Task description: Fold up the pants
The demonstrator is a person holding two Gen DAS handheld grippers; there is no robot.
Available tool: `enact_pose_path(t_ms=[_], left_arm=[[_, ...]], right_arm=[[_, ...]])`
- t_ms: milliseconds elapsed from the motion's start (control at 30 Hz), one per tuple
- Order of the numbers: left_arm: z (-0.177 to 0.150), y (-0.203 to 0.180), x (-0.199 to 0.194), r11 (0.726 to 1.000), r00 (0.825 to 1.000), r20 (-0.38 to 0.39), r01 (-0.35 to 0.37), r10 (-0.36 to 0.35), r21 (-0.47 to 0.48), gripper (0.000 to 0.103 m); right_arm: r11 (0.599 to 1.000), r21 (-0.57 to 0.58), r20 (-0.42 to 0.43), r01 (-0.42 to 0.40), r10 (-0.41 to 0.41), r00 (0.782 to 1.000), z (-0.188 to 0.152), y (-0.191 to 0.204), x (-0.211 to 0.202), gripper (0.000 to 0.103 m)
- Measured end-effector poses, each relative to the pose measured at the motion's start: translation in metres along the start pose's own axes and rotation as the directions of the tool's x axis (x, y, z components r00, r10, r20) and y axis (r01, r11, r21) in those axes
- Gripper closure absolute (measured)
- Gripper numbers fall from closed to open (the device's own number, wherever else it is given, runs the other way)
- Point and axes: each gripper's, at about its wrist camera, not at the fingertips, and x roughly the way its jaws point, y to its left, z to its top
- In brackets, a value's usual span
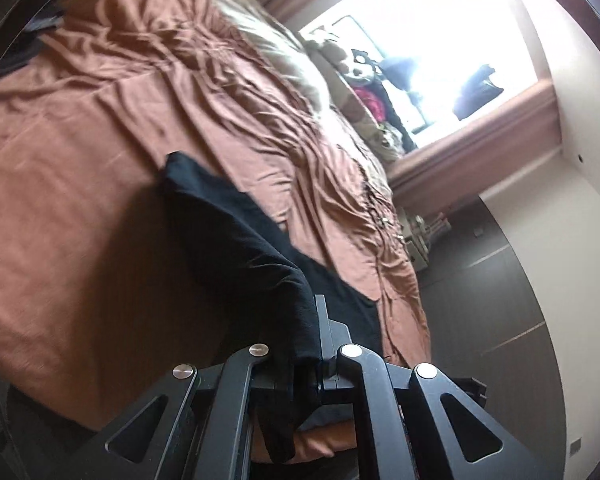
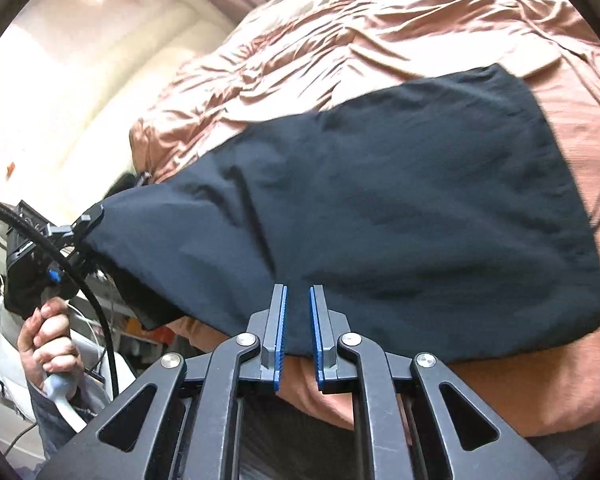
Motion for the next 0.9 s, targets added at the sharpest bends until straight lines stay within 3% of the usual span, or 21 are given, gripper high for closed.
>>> enact_pose_path(t_ms=[67, 167, 233, 633, 900], left_arm=[[0.004, -0.014, 0.008, 1.000, 1.000, -0.008, 0.008, -0.008, 0.024, 0.096], [0.009, -0.035, 0.022, 0.998, 0.999, -0.025, 0.023, -0.022, 0.062, 0.096], [0.011, -0.048, 0.030, 0.996, 0.999, -0.036, 0.033, -0.030, 0.081, 0.096], [-0.006, -0.126, 0.095, 0.973, 0.983, -0.163, 0.116, -0.084, 0.197, 0.096], [-0.041, -0.166, 0.151, 0.955, 0.952, -0.287, 0.178, -0.106, 0.239, 0.096]], right_arm=[[1.000, 0.011, 0.028, -0.005, 0.005, 1.000, -0.004, -0.006, -0.012, 0.088], [1.000, 0.020, 0.075, -0.006, 0.005, 0.997, -0.008, -0.017, -0.033, 0.065], [1.000, 0.028, 0.102, 0.005, -0.007, 0.995, -0.012, -0.027, -0.047, 0.061], [0.993, 0.114, 0.174, -0.004, -0.016, 0.985, -0.039, -0.068, -0.098, 0.061], [0.986, 0.167, 0.206, 0.001, -0.036, 0.978, -0.048, -0.086, -0.122, 0.061]])
